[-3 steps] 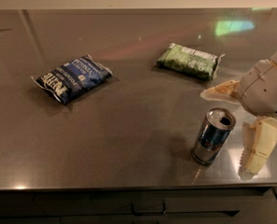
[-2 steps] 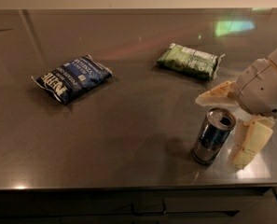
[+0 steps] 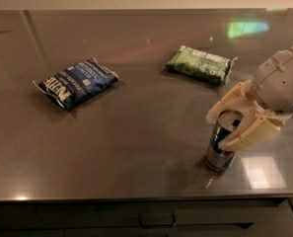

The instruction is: Move redbull can near green jalapeno chip bag

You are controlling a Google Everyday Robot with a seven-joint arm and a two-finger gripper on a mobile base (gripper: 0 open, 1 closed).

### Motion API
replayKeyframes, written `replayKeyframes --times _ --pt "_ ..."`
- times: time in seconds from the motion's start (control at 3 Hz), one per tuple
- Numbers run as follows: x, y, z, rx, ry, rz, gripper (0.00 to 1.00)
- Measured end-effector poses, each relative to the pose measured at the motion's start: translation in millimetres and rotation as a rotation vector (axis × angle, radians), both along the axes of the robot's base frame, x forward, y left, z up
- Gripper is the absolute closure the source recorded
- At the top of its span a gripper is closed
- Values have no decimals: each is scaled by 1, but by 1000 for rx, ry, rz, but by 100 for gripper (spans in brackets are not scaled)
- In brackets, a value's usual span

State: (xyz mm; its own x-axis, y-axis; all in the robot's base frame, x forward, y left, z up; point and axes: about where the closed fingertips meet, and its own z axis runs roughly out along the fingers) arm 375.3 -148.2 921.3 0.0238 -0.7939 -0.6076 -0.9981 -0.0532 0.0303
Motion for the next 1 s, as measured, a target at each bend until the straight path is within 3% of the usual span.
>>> replayKeyframes --times 0.33,0.67,1.0 --pt "9 0 13 16 -29 -26 85" --pt "31 4 36 40 -83 -75 100" --pt "63 11 59 76 -138 -143 100"
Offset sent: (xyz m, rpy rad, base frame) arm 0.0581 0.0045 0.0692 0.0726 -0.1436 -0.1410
